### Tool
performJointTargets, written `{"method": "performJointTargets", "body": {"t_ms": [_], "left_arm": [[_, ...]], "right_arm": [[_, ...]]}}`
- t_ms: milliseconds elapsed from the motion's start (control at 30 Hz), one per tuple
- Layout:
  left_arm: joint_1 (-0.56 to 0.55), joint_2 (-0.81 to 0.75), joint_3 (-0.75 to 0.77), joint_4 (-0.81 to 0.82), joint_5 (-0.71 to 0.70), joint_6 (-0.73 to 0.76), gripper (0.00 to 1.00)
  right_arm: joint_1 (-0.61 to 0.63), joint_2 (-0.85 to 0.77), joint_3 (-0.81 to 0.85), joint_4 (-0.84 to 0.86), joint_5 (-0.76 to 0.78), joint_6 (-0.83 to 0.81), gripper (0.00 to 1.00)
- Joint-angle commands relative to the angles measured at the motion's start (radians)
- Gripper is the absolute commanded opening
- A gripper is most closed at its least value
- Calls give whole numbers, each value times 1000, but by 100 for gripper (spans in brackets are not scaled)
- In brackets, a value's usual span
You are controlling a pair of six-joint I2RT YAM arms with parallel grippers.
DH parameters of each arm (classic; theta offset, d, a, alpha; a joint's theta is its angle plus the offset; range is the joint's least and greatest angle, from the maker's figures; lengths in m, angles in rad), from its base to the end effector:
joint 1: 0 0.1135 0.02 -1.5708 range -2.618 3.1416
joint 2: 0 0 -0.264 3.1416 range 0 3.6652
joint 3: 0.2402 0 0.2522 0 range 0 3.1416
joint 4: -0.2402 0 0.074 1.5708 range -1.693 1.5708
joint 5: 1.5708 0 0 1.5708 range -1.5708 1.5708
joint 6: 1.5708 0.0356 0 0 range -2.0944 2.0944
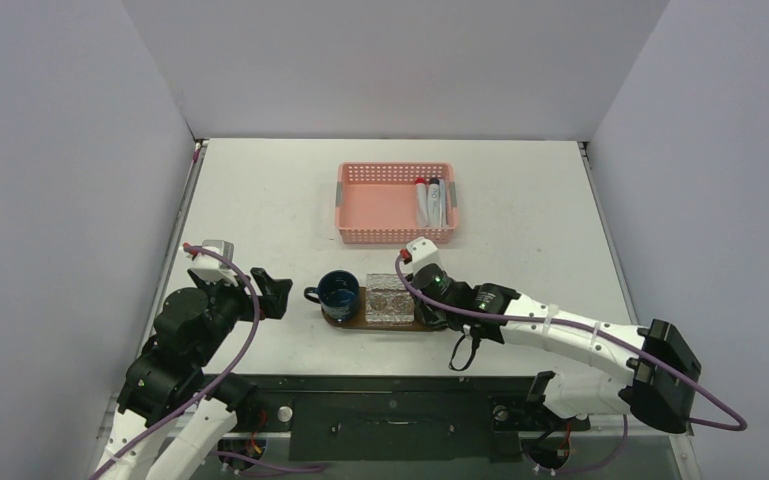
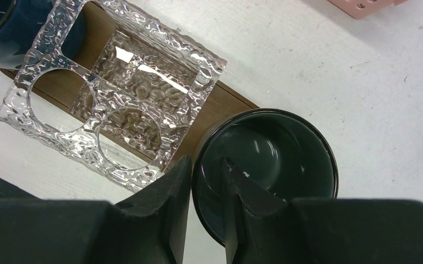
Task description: Prepare toiletry sets of a toothbrush and toothpaste on the tray
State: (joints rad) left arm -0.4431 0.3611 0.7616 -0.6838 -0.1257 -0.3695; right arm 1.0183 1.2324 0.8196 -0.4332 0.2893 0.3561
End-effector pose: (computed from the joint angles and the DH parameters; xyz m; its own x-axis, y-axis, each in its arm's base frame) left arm 0.0743 -0.0303 0.3270 -0.3498 -0.2306 -0.9080 0.2041 0.9272 -0.3141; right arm 0.1412 0.2096 0.2383 -0.6181 -0.3658 -0.6958 -0.5346 0.8445 0.0310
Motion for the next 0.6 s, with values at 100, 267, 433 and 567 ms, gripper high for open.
{"method": "performJointTargets", "body": {"t_ms": [100, 267, 433, 567], "left_arm": [[6, -4, -1, 53, 4, 9, 96], [6, -6, -1, 53, 2, 8, 96], [6, -2, 0, 53, 1, 8, 96], [6, 0, 1, 52, 0, 7, 96]], "right_arm": [[13, -70, 86, -61, 80, 4, 24], [12, -112, 120, -96, 133, -15, 26], [1, -109, 175, -122, 170, -36, 27], [-23, -86, 233, -132, 181, -60, 28]]}}
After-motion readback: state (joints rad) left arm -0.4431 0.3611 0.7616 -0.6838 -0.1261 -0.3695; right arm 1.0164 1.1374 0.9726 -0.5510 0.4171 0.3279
